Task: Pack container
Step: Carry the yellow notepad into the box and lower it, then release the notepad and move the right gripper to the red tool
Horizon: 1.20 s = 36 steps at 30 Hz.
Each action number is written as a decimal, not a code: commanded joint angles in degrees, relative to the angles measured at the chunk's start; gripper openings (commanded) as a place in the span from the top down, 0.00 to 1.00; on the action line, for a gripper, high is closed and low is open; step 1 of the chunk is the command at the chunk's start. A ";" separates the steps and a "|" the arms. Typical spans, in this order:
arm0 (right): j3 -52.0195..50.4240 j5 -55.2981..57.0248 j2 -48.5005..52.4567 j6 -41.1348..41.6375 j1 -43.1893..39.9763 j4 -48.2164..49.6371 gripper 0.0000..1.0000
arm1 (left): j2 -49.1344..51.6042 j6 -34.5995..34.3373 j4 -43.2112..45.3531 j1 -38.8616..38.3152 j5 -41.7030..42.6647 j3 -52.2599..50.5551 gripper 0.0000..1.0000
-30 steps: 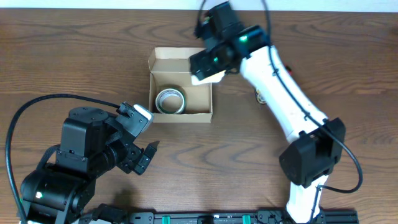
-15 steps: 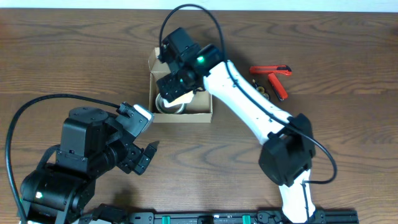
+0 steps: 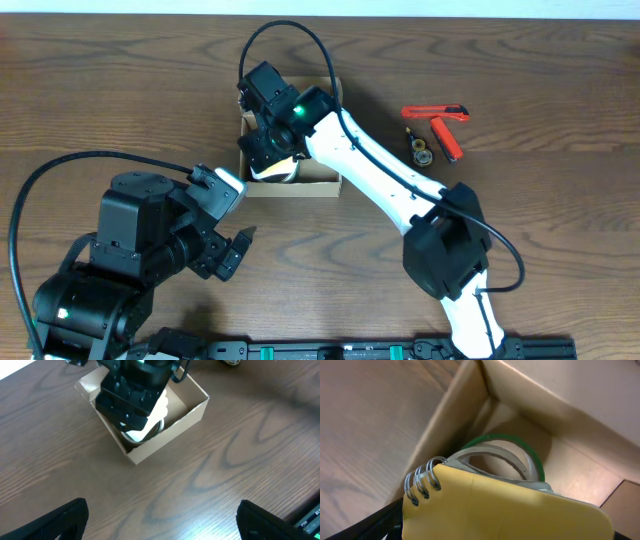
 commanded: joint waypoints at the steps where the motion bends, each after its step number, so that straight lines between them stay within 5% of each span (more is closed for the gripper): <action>1: 0.50 2.38 1.36 3.69 0.44 0.11 0.19 | -0.11 0.39 -0.17 -0.09 -0.35 0.87 0.05; 36: 0.72 -0.96 -5.05 6.60 -2.14 -0.94 0.01 | -0.11 0.39 -0.17 -0.09 -0.35 0.87 0.05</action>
